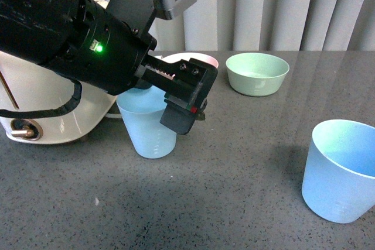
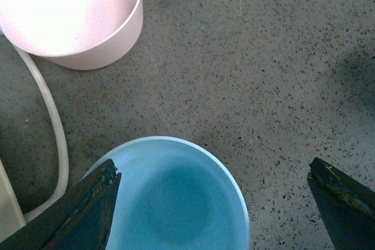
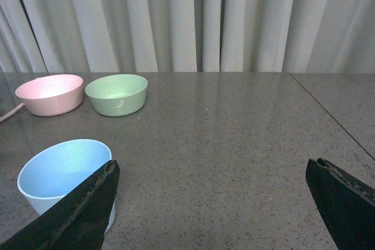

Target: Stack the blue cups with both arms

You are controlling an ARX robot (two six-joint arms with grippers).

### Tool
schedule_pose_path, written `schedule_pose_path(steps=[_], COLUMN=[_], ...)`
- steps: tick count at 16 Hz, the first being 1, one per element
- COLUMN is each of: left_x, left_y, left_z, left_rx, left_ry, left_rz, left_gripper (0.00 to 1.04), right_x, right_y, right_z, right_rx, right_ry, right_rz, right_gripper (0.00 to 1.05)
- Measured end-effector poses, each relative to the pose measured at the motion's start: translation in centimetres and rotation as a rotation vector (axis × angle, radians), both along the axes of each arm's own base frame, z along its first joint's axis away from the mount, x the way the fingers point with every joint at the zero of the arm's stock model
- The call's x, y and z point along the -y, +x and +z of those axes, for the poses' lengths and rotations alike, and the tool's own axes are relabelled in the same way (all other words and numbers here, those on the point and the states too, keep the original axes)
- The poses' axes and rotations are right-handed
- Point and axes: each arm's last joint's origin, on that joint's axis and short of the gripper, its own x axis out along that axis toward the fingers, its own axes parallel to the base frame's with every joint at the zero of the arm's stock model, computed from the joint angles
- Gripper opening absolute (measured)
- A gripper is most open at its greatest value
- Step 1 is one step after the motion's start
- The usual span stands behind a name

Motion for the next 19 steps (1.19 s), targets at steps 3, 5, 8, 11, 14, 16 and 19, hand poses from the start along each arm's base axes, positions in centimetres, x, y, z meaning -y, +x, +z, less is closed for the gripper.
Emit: schedule_pose_path(steps=[3,5,8,11,14,16,19], left_x=[0.7,0.7,0.7,0.7,0.8,1.0,2.2], left_y=[-1.2,-1.3,-1.3,-1.3,-1.3,-2.1,-3.9], left_z=[-1.6,-1.7,-1.7,-1.7,-1.7,-0.4,2.3], left_rx=[-0.05,-0.047,-0.043,-0.039,-0.031,-0.021,0.036], left_ry=[0.033,0.043,0.052,0.061,0.076,0.082,0.063], left_rz=[-0.034,-0.043,-0.045,-0.045,-0.048,-0.065,-0.145], left_gripper=[0.98,0.98,0.8,0.67,0.37,0.02,0.02], right_x=[0.0,0.0,0.0,0.0,0.0,0.0,0.0], right_y=[0.0,0.0,0.0,0.0,0.0,0.0,0.0], right_z=[0.0,0.0,0.0,0.0,0.0,0.0,0.0], right_rx=[0.0,0.0,0.0,0.0,0.0,0.0,0.0], right_ry=[0.0,0.0,0.0,0.0,0.0,0.0,0.0], right_rz=[0.0,0.0,0.0,0.0,0.0,0.0,0.0], right_gripper=[0.98,0.98,0.98,0.98,0.98,0.98,0.98])
